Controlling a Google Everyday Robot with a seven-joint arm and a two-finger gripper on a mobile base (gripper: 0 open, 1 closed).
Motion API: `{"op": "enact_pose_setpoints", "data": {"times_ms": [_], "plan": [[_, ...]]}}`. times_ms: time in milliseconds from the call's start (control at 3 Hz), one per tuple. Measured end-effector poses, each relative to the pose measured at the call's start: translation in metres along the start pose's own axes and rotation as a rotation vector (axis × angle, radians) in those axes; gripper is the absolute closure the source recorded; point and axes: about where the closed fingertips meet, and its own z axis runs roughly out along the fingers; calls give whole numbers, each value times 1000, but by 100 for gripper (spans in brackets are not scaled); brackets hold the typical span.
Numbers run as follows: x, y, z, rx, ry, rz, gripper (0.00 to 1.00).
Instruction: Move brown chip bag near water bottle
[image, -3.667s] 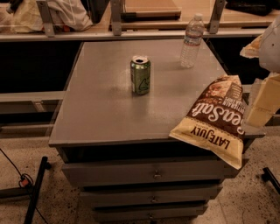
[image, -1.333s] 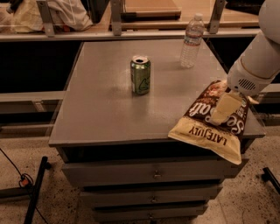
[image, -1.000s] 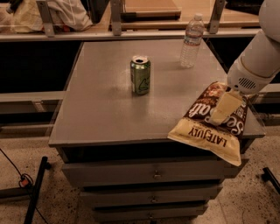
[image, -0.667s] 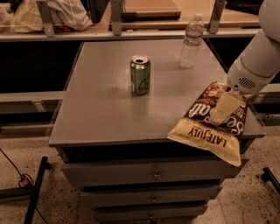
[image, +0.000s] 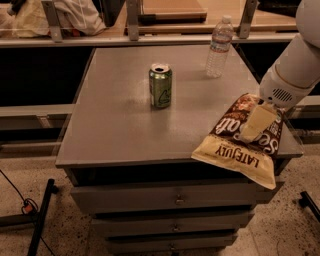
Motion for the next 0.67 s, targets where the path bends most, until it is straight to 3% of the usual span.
{"op": "enact_pose_setpoints", "data": {"times_ms": [333, 667], "plan": [[13, -28, -26, 57, -38, 50, 100], [27, -74, -72, 173, -83, 115, 100]]}}
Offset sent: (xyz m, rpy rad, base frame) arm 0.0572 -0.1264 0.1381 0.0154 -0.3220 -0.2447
